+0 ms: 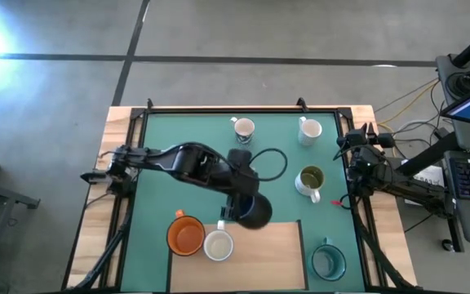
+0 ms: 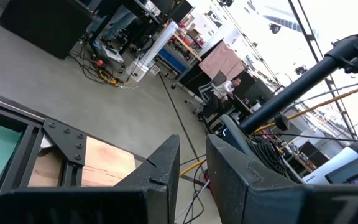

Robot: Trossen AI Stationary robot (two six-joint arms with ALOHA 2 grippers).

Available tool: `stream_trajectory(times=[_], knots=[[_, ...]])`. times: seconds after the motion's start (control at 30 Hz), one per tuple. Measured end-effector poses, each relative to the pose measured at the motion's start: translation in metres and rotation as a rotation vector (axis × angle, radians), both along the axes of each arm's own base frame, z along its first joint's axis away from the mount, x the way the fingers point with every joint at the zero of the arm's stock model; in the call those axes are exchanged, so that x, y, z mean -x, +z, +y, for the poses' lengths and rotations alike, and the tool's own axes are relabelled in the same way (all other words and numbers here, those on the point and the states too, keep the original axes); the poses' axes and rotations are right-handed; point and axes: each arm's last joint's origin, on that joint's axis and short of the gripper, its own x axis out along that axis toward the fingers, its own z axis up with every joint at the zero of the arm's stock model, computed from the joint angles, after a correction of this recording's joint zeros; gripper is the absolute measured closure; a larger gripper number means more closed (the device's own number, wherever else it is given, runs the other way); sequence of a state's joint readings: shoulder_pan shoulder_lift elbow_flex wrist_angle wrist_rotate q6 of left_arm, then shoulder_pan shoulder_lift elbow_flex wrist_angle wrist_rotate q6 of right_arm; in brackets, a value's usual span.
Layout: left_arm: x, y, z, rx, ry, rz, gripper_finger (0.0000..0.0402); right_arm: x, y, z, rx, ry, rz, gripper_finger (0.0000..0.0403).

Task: Place coffee mugs
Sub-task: Put the black blue mug on the shelf

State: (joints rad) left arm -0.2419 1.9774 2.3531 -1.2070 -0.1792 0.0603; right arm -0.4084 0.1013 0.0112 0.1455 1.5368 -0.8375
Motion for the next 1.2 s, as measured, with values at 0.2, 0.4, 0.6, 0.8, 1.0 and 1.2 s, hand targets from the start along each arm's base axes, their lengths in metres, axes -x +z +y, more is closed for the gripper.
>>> stream_trajectory(times=[0.2,0.4,0.6,0.8,1.0,1.2], knots=[[-0.001,0.005,-0.018,0.05,-0.077,-0.066,0.0395,0.0,0.0,0.0,0.0,0.0,0.0,0.0335],[-0.001,0.009,-0.038,0.113,-0.1,-0.127,0.0395,0.0,0.0,0.0,0.0,0.0,0.0,0.0335],[0.003,0.013,-0.056,0.208,-0.079,-0.16,0.0395,0.0,0.0,0.0,0.0,0.0,0.0,0.0335],[0.006,0.018,-0.074,0.349,-0.056,-0.2,0.0395,0.0,0.0,0.0,0.0,0.0,0.0,0.0335],[0.014,0.02,-0.091,0.453,-0.02,-0.18,0.0395,0.0,0.0,0.0,0.0,0.0,0.0,0.0335],[0.026,0.026,-0.102,0.592,0.073,-0.158,0.0395,0.0,0.0,0.0,0.0,0.0,0.0,0.0335]])
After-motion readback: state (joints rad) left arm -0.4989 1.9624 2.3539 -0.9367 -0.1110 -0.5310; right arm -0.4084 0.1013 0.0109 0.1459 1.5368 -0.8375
